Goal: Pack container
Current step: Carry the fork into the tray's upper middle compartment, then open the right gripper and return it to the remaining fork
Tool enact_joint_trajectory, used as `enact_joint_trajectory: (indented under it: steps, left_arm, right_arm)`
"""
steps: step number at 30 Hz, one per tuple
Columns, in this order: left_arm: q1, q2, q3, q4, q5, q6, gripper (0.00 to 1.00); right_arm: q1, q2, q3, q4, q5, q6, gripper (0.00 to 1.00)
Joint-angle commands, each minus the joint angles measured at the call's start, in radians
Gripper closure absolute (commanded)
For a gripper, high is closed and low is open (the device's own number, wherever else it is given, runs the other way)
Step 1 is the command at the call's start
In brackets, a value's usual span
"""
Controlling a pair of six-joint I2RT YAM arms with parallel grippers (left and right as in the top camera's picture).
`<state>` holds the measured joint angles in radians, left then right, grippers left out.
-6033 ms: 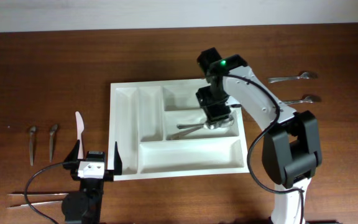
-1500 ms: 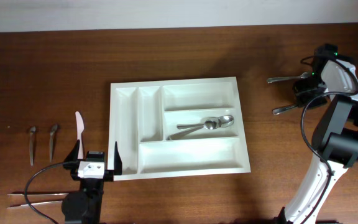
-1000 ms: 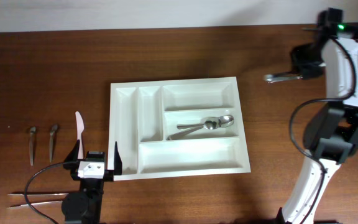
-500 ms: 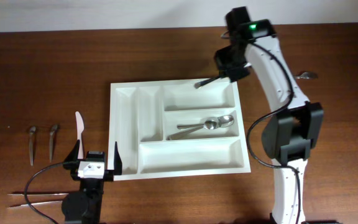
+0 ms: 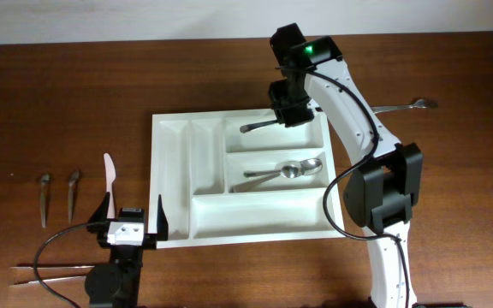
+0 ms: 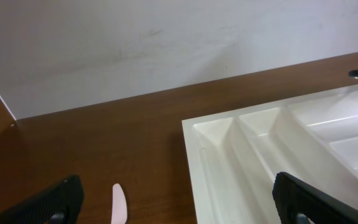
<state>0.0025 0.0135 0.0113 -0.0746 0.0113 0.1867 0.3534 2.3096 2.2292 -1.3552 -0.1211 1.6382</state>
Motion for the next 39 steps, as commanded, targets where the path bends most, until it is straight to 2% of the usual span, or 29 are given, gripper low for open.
enact_joint_trajectory:
  steps: [1, 11, 13, 15, 20, 25, 28, 32, 35, 39]
  left_arm:
    - [0.004, -0.008, -0.002, -0.006, 0.010, -0.005, 0.01]
    - [0.004, -0.008, -0.002, -0.006, 0.010, -0.005, 0.01]
    - [0.004, -0.008, -0.002, -0.006, 0.010, -0.005, 0.01]
    - [0.004, -0.008, -0.002, -0.006, 0.010, -0.005, 0.01]
    - [0.004, -0.008, -0.002, -0.006, 0.010, -0.005, 0.01]
    - [0.004, -0.008, -0.002, -0.006, 0.010, -0.005, 0.01]
    - [0.004, -0.008, -0.002, -0.006, 0.010, -0.005, 0.01]
    - [0.004, -0.008, -0.002, -0.006, 0.010, -0.006, 0.01]
    - [0.004, -0.008, -0.002, -0.006, 0.010, -0.005, 0.01]
    - [0.004, -0.008, -0.002, -0.006, 0.010, -0.006, 0.01]
  right_arm:
    - [-0.001, 0.003, -0.035, -0.003, 0.028, 0.096, 0.96]
    - [-0.002, 0.003, -0.086, 0.006, 0.054, 0.126, 0.95]
    - [-0.002, 0.003, -0.086, 0.021, 0.054, 0.126, 0.92]
    - [-0.002, 0.003, -0.086, 0.028, 0.055, 0.126, 0.85]
    - [-0.002, 0.003, -0.086, 0.034, 0.090, 0.124, 0.46]
    - [-0.005, 0.003, -0.086, 0.035, 0.115, 0.119, 0.39]
    - [-0.033, 0.002, -0.081, 0.058, 0.139, 0.032, 0.33]
    - [-0.133, 0.002, -0.035, 0.104, 0.141, -0.176, 0.15]
    - [-0.239, 0.002, 0.015, 0.113, 0.122, -0.255, 0.05]
    - [-0.420, 0.002, 0.032, 0.273, -0.067, -0.568, 0.01]
